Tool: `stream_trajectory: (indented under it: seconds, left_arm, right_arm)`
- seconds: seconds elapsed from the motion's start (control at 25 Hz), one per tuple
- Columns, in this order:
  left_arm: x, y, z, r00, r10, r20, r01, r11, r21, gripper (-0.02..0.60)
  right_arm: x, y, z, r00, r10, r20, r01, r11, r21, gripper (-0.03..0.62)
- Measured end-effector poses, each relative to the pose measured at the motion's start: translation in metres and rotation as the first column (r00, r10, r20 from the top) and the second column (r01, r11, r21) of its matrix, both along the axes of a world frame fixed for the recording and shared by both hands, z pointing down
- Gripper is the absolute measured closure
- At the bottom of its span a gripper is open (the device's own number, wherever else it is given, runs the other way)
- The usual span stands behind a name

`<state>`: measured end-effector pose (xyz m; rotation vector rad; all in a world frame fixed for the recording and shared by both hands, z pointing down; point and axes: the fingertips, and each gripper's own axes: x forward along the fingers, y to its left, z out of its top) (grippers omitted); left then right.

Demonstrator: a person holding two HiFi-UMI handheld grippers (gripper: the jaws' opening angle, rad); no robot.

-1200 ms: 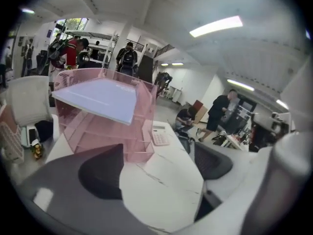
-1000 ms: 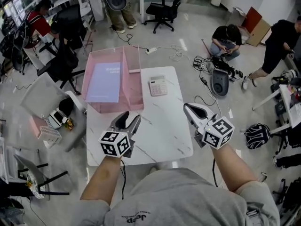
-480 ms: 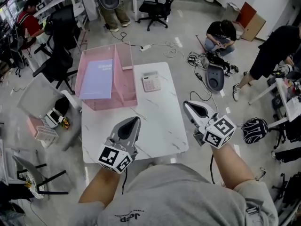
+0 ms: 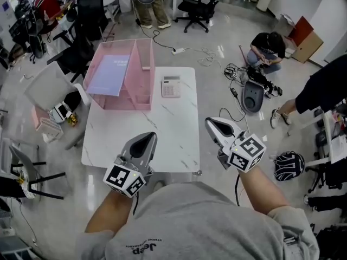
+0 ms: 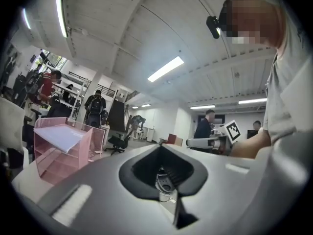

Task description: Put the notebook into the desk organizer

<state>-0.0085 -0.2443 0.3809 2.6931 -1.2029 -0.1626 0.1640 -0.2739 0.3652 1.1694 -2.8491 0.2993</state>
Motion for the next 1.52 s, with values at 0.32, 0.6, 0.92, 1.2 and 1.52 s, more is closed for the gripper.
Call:
stream_trajectory:
  seconds: [0.32,0.6,0.92,1.2,1.52]
  left_arm:
    - [0.026,0.011,0.001,0.999,-0.049,-0.016,0.048,0.998,-0.036,0.523]
    - [0.039,0.015,0.005,1.0,0.011,0.014,-0.01,1.0,-0.026,0.523]
    - [0.045,0.015,0.011,0.996,0.058,0.062,-0.056,0.998,-0.026,0.523]
    - [0.046,0.015,0.014,0.993,0.08,0.085,-0.079,0.997,-0.023,0.523]
    - [0.047,0.012,0.014,0.991,0.09,0.103,-0.089,0.996,-0.016,0.523]
  right_arm:
    - [0.023,0.014,0.007,0.999,-0.046,0.003,0.046,0.999,-0.011,0.594]
    - [0.022,0.025,0.018,0.999,-0.034,-0.004,0.033,0.998,-0.044,0.594]
    - [0.018,0.025,0.022,1.0,-0.024,-0.01,0.023,0.998,-0.05,0.594]
    - [0.016,0.023,0.026,1.0,-0.018,-0.015,0.017,0.998,-0.061,0.594]
    - [0.017,0.02,0.027,0.999,-0.021,-0.025,0.019,0.998,-0.053,0.594]
